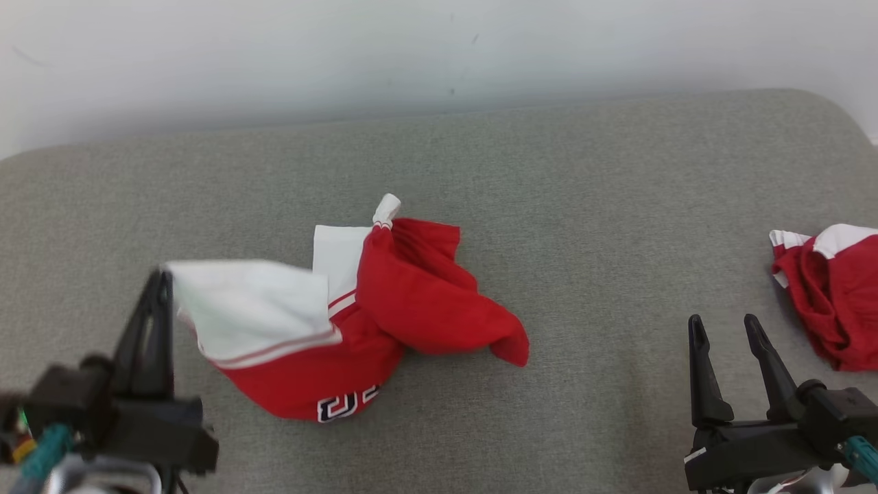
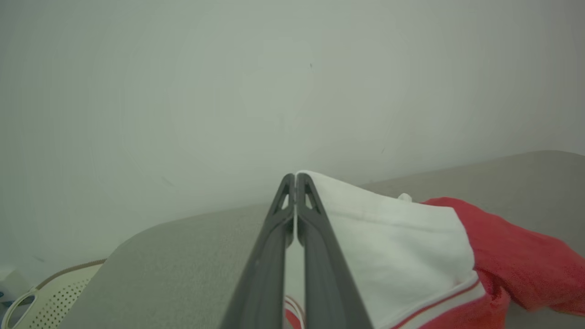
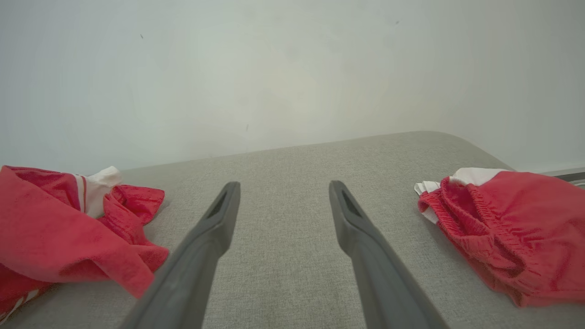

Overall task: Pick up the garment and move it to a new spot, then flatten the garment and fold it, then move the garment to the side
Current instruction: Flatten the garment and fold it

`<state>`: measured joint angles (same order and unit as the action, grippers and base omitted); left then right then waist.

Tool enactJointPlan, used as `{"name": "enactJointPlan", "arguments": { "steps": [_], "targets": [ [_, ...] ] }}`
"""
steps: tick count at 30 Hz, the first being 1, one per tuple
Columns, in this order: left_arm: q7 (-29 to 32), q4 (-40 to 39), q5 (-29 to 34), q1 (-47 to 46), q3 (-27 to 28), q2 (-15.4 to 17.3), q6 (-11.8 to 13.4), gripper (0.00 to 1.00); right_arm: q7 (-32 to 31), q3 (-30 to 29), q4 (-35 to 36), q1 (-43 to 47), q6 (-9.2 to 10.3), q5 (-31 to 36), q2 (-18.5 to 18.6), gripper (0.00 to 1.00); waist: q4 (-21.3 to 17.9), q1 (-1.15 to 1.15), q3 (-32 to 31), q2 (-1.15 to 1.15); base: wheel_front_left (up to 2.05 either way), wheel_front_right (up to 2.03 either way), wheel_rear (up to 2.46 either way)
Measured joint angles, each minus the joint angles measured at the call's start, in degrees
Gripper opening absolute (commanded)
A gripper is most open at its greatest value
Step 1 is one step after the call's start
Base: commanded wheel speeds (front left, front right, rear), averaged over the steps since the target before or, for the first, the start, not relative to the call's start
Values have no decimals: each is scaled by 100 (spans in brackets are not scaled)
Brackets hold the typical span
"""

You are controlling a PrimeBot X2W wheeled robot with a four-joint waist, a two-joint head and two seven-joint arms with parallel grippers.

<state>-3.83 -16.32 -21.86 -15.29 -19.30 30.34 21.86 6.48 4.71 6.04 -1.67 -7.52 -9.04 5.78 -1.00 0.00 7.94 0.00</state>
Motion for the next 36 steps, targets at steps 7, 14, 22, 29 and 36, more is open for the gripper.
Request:
{"name": "enactJointPlan", "arguments": {
  "steps": [7,14,22,29,36],
  "targets": [
    [-690,653,-531,673,91,-470,-64,0,-78,37,7,-75,0,0,47,100,121,0,65,0,0,0,0],
    [-994,1399,-979,972,291,-856,-270,0,-114,82,-12,-133,0,-8,80,100,195,0,50,0,0,0,0],
    [-1087,1896,-1158,1221,566,-1198,-432,100,-143,100,-62,-87,0,-40,76,100,241,0,-97,0,0,0,0],
    [-1093,1378,-514,1276,922,-1240,-76,100,-151,82,-58,-2,0,-44,82,100,321,0,-235,0,0,0,0],
    [-1083,812,36,1222,738,-1114,-102,100,-174,146,-56,27,0,-43,82,100,360,-1,-415,0,0,0,0]
  ]
}}
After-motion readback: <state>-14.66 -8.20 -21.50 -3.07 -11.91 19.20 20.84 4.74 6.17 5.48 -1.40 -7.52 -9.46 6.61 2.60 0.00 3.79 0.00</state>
